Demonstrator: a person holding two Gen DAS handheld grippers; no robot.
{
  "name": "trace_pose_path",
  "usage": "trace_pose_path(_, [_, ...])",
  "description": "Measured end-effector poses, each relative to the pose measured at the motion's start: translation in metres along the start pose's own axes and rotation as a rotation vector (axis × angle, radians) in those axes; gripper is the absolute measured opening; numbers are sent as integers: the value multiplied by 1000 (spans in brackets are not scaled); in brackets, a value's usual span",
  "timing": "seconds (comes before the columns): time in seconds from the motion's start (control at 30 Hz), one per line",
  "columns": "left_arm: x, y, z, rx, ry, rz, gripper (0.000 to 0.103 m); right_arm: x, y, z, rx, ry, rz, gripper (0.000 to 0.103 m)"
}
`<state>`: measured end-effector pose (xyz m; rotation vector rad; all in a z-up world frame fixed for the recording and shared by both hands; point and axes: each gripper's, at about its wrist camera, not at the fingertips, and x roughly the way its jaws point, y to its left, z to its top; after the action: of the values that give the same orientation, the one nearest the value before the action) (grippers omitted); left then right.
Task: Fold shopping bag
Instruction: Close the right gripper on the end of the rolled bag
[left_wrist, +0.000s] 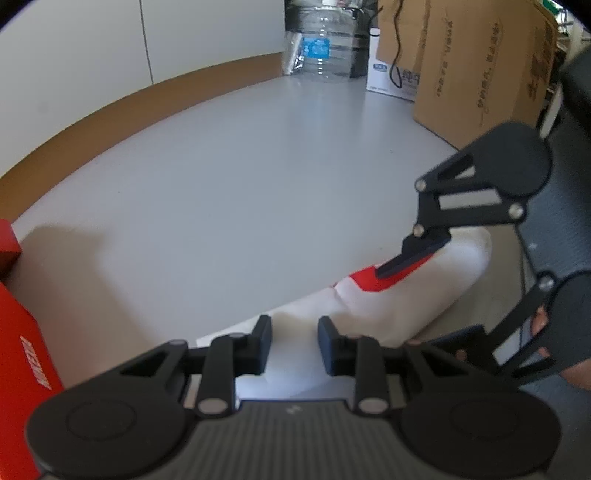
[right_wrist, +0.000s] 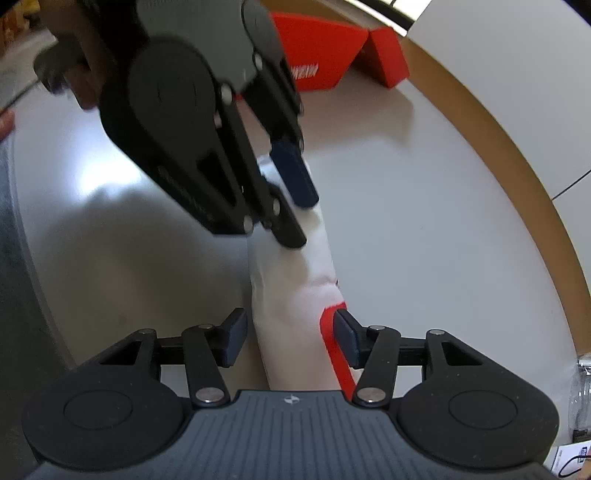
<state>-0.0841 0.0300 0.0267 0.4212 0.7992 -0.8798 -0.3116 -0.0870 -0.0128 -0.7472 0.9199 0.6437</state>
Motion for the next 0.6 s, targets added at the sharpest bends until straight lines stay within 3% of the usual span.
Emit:
trace_pose_path(0.17, [-7,-3,-1,-29,-41,-1,22,5,-5,-2,0,5,-17,45])
trace_pose_path(0.33, [-20,-1,-1,-141,-89,98,22,10,-6,-6,-30,19,-29,33])
trace_pose_path(0.4, [-19,-4,-3,-173,-80,109,25,10,-5,-9,-51,22,-36,31])
trace_pose_path(0.47, [-17,-8,-5,-180,-64,131,35,10,-3,-12,-68,25,-40,30])
trace_pose_path(0.6, [-11,-19,-5,-213,-29,165,40,10,2,-20,-122,29,-47,28])
